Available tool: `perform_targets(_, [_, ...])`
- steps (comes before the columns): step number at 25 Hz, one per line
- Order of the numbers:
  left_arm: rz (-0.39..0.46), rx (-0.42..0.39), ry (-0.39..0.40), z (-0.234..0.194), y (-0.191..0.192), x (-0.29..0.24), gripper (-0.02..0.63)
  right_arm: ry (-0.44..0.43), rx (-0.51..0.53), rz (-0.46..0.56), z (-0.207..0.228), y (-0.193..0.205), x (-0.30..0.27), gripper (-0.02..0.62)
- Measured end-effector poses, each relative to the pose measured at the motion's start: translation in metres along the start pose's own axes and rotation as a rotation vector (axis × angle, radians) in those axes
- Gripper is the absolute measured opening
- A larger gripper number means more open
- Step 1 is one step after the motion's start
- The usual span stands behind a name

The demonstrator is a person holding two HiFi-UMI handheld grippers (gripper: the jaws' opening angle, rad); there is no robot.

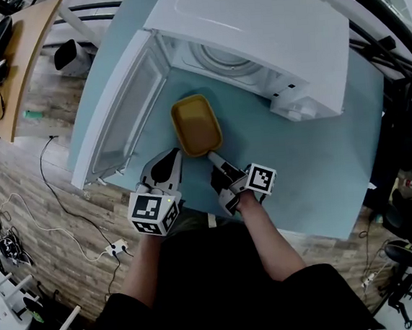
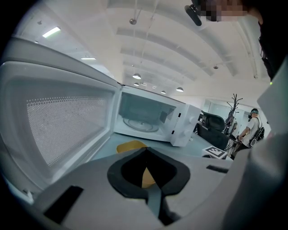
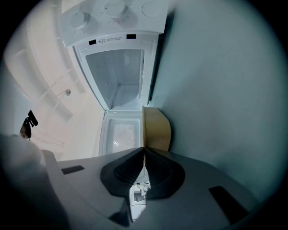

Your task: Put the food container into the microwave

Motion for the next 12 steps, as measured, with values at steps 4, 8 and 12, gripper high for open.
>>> perform_targets(4, [0.001, -0.001, -0.004, 0.001, -0.001, 0.000, 0.008, -0.016, 0.014, -0.004, -0.003, -0.003, 0.000, 0.015])
perform_targets(8, [0.004, -0.004, -0.008, 0.003, -0.003, 0.000, 0.008, -0.048, 0.019, 0.000, -0.008, -0.006, 0.001, 0.014])
perform_targets(12, [0.003, -0.007, -0.011, 0.005, -0.004, 0.001, 0.008, -0.083, 0.015, 0.009, -0.013, -0.008, 0.003, 0.014])
Point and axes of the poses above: the fingertips, and each gripper's own axes: x backward along the fingers, z to its right, y out of its underside, the point moved 5 cm from there along x, backward along the fingers, and after that the axes turned 6 degrees about x, right-handed, at the moved point
